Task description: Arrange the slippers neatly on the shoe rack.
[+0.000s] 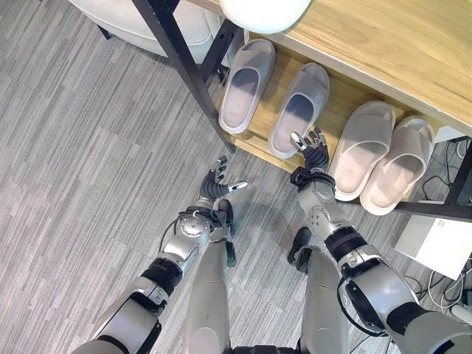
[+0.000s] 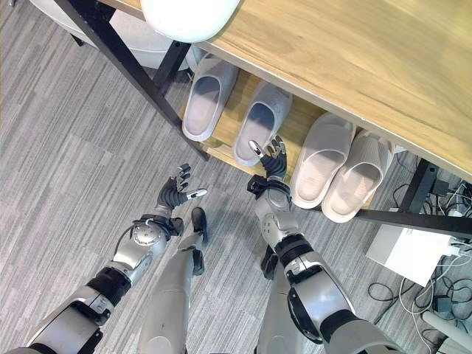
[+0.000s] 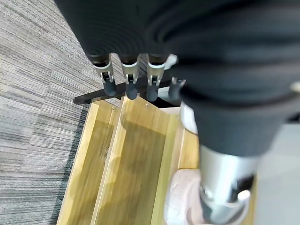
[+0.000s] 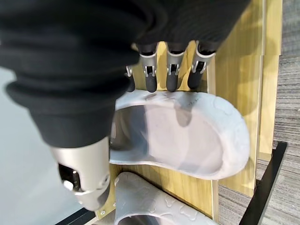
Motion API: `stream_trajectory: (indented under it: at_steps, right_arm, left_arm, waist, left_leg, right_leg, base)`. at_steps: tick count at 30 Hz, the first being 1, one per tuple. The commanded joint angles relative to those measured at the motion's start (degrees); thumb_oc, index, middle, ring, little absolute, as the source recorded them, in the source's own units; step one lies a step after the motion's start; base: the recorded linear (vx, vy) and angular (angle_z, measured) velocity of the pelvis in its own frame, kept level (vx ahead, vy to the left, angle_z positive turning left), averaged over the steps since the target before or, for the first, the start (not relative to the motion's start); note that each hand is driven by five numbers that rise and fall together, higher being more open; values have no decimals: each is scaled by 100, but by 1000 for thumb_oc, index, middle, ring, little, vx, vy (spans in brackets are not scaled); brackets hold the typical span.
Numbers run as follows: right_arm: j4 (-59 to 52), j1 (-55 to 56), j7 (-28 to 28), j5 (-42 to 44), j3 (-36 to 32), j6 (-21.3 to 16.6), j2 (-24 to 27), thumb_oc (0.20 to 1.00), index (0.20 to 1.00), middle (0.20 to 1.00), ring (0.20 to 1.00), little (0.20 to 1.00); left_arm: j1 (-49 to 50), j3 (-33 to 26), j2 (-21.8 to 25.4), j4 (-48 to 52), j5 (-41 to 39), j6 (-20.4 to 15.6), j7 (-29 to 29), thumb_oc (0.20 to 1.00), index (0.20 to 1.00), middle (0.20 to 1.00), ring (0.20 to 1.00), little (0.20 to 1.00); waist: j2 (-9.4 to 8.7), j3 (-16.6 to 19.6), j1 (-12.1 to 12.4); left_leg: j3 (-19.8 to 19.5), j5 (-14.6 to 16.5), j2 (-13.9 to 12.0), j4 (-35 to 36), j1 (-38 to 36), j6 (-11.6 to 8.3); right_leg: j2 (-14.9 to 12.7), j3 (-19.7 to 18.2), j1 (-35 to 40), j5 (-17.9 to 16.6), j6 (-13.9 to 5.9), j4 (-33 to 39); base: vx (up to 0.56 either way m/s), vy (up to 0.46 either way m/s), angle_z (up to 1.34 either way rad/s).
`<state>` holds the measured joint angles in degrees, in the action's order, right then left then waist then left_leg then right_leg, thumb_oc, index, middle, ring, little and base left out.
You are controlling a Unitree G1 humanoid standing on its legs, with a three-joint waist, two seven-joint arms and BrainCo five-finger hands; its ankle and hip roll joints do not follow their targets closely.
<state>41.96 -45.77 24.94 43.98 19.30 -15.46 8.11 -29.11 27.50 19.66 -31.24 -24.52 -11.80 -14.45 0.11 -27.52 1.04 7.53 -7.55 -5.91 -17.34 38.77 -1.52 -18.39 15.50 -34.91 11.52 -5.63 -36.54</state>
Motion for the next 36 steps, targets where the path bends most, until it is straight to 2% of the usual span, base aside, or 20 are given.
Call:
stream_trajectory:
  at_steps: [1,9,14,15,16,18,19,20,26,27,29,30,32,36]
  right_arm:
    - [-327,-416,-320,-102,126,-62,64,1000,1000,1000,1000,1000]
    - [-216,-1099,-399,-431,370,169,280,1000,1000,1000,1000,1000]
    - [-119,-1095,-423,-503,402,213,302,1000,1000,1000,1000,1000]
    - [-170,-916,-454,-517,399,233,274,1000,1000,1000,1000,1000]
    - [-215,-779,-477,-542,413,261,281,1000,1000,1000,1000,1000]
    - [-639,-126,-512,-1039,518,484,421,1000,1000,1000,1000,1000]
    - [-1178,677,-657,-1680,553,701,625,1000,1000,1000,1000,1000]
    - [-1271,869,-701,-1859,565,743,711,1000,1000,1000,1000,1000]
    - [-1553,1770,-1007,-2177,560,842,759,1000,1000,1000,1000,1000]
    - [-1771,2287,-1296,-2196,528,796,776,1000,1000,1000,1000,1000]
    - [-1897,2488,-1409,-2279,514,785,812,1000,1000,1000,1000,1000]
    - [-2034,2925,-1577,-2549,463,780,950,1000,1000,1000,1000,1000]
    - [-2249,3466,-1695,-2976,347,809,1156,1000,1000,1000,1000,1000]
    - [-2801,4395,-2017,-3233,111,810,1498,1000,1000,1000,1000,1000]
  left_arm:
    - [-208,227,-47,108,215,-150,53,1000,1000,1000,1000,1000]
    - [-206,335,38,174,173,-151,154,1000,1000,1000,1000,1000]
    - [-189,347,42,112,173,-149,171,1000,1000,1000,1000,1000]
    - [-131,325,29,76,184,-141,184,1000,1000,1000,1000,1000]
    - [-104,306,37,62,180,-140,199,1000,1000,1000,1000,1000]
    - [119,171,63,38,200,-102,219,1000,1000,1000,1000,1000]
    - [475,12,137,58,318,-43,321,1000,1000,1000,1000,1000]
    - [564,-19,159,48,358,-29,357,1000,1000,1000,1000,1000]
    - [965,-111,222,44,598,35,574,1000,1000,1000,1000,1000]
    - [1148,-184,180,88,661,31,720,1000,1000,1000,1000,1000]
    - [1224,-226,149,128,675,18,773,1000,1000,1000,1000,1000]
    - [1343,-280,128,226,720,9,862,1000,1000,1000,1000,1000]
    - [1490,-287,137,336,822,-10,991,1000,1000,1000,1000,1000]
    - [1768,-264,216,599,921,24,1240,1000,1000,1000,1000,1000]
  waist:
    - [68,-17,228]
    - [50,-17,359]
    - [41,-25,370]
    - [22,-1,358]
    - [2,8,338]
    - [-68,87,268]
    - [-162,246,176]
    - [-183,293,145]
    - [-222,623,26]
    - [-248,872,-59]
    - [-253,989,-89]
    - [-242,1196,-160]
    - [-216,1377,-249]
    - [-170,1570,-394]
  left_leg:
    - [-344,1450,-178,-774,-242,-444]
    - [-332,1445,-197,-774,-296,-458]
    - [-332,1420,-190,-720,-392,-467]
    - [-332,1400,-190,-640,-497,-476]
    - [-311,1209,-157,-547,-494,-437]
    - [-284,1162,-164,-332,-764,-458]
    - [-224,1088,-191,-12,-1154,-487]
    - [-199,1064,-205,90,-1266,-497]
    - [-36,864,-256,693,-1967,-553]
    - [79,711,-273,1077,-2380,-604]
    - [99,646,-271,1208,-2493,-611]
    - [158,576,-263,1441,-2713,-631]
    - [224,515,-253,1672,-2970,-646]
    - [363,466,-259,1954,-3332,-656]
  right_leg:
    - [-231,-348,343,-740,-464,1297]
    - [-215,-359,383,-767,-457,1346]
    - [-199,-357,466,-785,-454,1378]
    - [-190,-339,570,-803,-462,1454]
    - [-203,-311,565,-978,-419,1564]
    - [-181,-292,829,-1058,-438,1799]
    - [-143,-239,1203,-1183,-469,2158]
    - [-139,-222,1309,-1237,-486,2279]
    - [-62,-130,1932,-1460,-582,2848]
    - [-10,-81,2280,-1573,-646,3168]
    - [1,-49,2369,-1623,-660,3281]
    - [19,-25,2519,-1667,-694,3420]
    - [44,-15,2694,-1692,-726,3568]
    - [97,-55,2894,-1690,-761,3698]
  base:
    - [0,0,0]
    - [1,0,0]
    - [0,0,0]
    - [-63,-3,2]
    - [-45,-27,-1]
    - [-2,-73,-11]
    - [46,-103,-14]
    - [73,-99,-14]
    - [70,-35,-13]
    - [167,-43,-10]
    - [127,-35,-19]
    - [108,-21,-18]
    - [115,-24,-3]
    - [70,-21,-12]
